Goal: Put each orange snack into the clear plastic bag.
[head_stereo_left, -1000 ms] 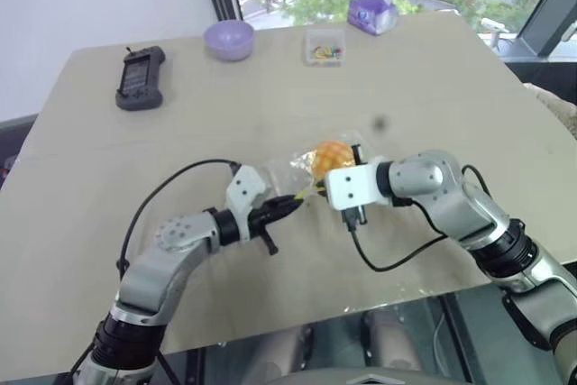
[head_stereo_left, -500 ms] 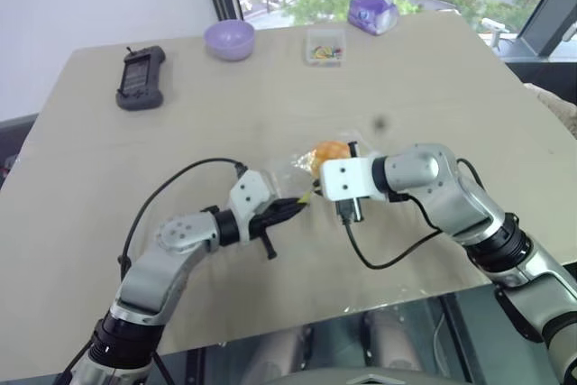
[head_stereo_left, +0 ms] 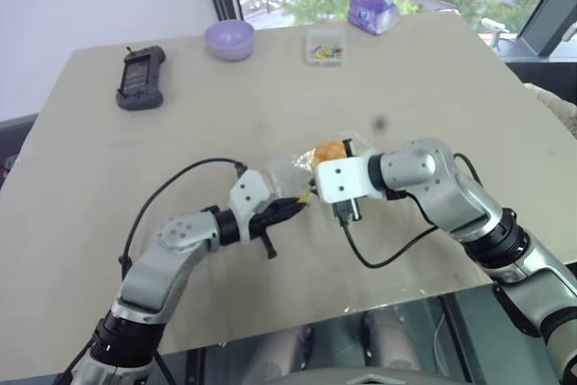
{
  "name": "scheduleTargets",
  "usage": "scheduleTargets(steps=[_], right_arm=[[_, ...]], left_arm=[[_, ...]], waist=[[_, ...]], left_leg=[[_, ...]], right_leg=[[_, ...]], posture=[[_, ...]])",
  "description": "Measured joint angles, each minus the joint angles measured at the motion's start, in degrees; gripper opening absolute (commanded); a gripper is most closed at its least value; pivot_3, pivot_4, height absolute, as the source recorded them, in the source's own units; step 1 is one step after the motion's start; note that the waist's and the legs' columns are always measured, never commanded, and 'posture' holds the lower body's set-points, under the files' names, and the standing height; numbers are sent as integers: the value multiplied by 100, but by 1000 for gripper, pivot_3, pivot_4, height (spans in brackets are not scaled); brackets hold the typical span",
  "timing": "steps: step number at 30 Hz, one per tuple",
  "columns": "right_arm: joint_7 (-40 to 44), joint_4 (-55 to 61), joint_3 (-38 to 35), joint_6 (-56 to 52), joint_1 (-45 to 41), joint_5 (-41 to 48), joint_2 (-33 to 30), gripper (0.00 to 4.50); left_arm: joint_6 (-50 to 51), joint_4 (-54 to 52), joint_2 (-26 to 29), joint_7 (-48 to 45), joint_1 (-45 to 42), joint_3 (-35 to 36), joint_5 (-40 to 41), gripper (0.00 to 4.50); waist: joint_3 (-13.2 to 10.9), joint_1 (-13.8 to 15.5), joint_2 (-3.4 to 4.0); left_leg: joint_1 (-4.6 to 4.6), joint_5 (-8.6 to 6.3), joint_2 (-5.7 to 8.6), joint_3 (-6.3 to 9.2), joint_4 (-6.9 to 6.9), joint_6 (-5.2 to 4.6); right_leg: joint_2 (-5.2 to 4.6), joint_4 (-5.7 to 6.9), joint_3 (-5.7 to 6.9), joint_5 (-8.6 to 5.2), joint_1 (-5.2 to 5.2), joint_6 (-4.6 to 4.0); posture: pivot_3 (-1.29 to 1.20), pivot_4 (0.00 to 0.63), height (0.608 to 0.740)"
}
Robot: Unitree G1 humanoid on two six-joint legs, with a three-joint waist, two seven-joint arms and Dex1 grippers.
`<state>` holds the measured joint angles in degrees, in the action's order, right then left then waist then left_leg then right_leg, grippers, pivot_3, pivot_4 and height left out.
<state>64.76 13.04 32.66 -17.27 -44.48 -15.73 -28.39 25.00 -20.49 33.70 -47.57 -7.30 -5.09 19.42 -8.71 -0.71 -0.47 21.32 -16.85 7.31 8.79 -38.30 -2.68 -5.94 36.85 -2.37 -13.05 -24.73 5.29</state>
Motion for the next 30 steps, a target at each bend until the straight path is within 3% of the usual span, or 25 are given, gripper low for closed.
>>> scheduleTargets(steps=[1, 4, 7, 18, 21, 24, 30], right_arm=[[21, 0, 11, -5, 0, 3, -2, 407], [124, 1, 21, -13, 0, 14, -9, 1193], [112, -6, 23, -4, -21, -25, -6, 2632], [174, -23, 70, -22, -89, -128, 57, 2632], [178, -47, 75, -21, -89, -130, 73, 1753], [170, -59, 88, -21, -89, -153, 122, 341], [170, -111, 119, -28, -89, -218, 169, 341]], left_arm=[[-1, 17, 0, -12, -3, 0, 0, 0], [-4, 80, 0, -27, -5, 0, 0, 0], [-83, 107, 0, -86, -47, -1, -10, 0], [-322, 307, 1, -214, -105, -2, -26, 0], [-325, 309, 0, -221, -110, -3, -26, 0], [-325, 312, 0, -221, -160, -2, -26, 0], [-294, 314, 2, -204, -159, -1, -41, 0]], waist=[[0, -1, 0], [0, 1, 0], [0, 2, 0], [0, 0, 0], [0, 0, 0], [0, -4, 0], [0, -3, 0]], left_leg=[[0, 0, 0, 0, 0, 0], [0, 0, 0, 0, 0, 0], [0, 0, 0, 0, 0, 0], [0, 0, 0, 0, 0, 0], [0, 0, 0, 0, 0, 0], [0, 0, 0, 1, 0, 0], [0, 0, 0, 1, 0, 0]], right_leg=[[0, 0, 0, 0, 0, 0], [0, 0, 0, 0, 0, 0], [0, 0, 0, 0, 0, 0], [0, 0, 0, 0, 0, 0], [0, 0, 0, 0, 0, 0], [0, 0, 1, 0, 0, 0], [0, 0, 1, 0, 0, 0]], posture=[[0, 150, 736], [0, 150, 736], [0, 150, 736], [0, 150, 736], [0, 150, 736], [0, 150, 736], [0, 150, 736]])
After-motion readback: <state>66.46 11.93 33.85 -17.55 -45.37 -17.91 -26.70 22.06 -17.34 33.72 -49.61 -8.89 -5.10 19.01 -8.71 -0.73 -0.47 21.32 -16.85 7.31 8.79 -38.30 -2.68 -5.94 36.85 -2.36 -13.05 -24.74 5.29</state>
